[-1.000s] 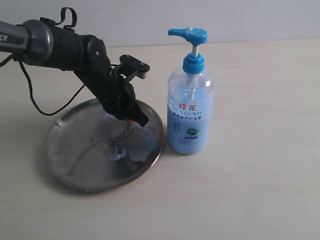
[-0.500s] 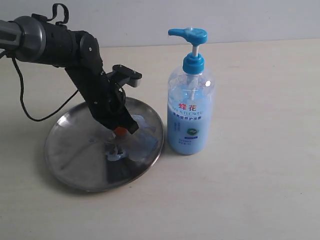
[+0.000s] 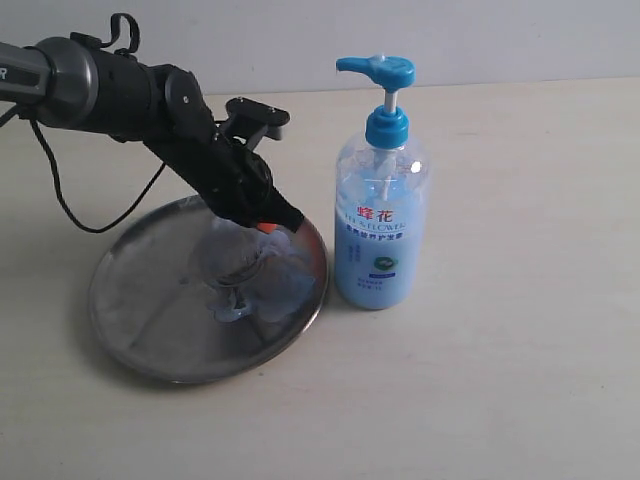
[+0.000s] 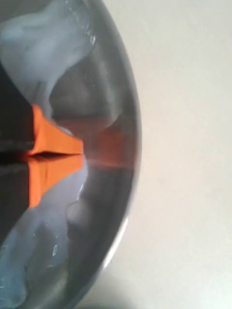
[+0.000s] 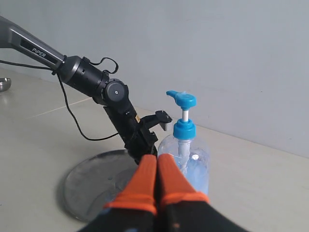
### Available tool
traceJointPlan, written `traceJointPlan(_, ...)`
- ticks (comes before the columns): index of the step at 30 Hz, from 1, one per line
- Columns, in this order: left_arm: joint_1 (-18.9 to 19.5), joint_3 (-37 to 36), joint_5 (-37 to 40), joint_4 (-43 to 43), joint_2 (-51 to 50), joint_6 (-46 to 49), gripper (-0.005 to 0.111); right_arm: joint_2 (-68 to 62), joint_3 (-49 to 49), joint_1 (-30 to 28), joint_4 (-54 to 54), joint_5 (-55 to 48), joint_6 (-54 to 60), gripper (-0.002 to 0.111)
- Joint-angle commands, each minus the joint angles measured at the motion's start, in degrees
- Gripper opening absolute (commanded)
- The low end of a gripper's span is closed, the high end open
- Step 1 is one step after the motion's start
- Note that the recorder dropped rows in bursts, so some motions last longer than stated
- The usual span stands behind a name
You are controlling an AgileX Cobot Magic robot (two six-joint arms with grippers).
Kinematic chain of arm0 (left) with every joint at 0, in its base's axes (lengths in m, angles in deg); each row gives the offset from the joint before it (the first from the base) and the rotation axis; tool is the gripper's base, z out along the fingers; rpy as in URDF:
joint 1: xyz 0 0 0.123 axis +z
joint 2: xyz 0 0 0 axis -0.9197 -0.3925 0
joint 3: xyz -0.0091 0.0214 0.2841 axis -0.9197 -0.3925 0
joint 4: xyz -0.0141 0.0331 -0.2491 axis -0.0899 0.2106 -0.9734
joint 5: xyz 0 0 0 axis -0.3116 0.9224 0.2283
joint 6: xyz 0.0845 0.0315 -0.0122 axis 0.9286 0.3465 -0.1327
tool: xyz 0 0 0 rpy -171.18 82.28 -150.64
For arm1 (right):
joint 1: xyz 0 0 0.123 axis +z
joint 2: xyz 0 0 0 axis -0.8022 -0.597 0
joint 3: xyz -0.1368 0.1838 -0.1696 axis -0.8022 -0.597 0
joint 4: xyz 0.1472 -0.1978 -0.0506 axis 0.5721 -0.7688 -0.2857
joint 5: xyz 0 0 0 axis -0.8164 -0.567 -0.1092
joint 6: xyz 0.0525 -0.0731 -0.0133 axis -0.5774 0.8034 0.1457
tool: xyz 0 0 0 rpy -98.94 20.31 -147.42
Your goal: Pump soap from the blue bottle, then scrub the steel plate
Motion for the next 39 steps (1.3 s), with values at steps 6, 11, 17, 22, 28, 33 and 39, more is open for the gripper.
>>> traceJointPlan(6,0.7,-0.2,7.4,2.8,0.0,-3.6,0.0,0.2,-0.6,0.1,-0.2,0.7,0.1,0.0)
traceJointPlan(11,0.7,-0.2,15.3,2.8,0.0,-3.6,0.0,0.2,-0.6,0.1,-0.2,0.7,0.1,0.0)
traceJointPlan(17,0.7,-0.2,20.4,2.6,0.0,-3.6,0.0,0.2,-0.6,0.1,-0.2,0.6,0.1,0.0)
traceJointPlan(22,0.7,-0.2,18.6,1.2,0.0,-3.7,0.0,0.2,-0.6,0.1,-0.2,0.6,0.1,0.0)
traceJointPlan(28,0.5,-0.2,12.5,-0.2,0.0,-3.7,0.0,0.2,-0.6,0.1,-0.2,0.6,0.1,0.0)
traceJointPlan(33,0.5,-0.2,7.2,-0.2,-1.7,-3.5,0.0,0.2,-0.6,0.1,-0.2,0.6,0.1,0.0)
traceJointPlan(39,0.5,-0.2,3.1,2.1,-4.2,-3.2,0.0,0.2,-0.6,0.1,-0.2,0.7,0.1,0.0)
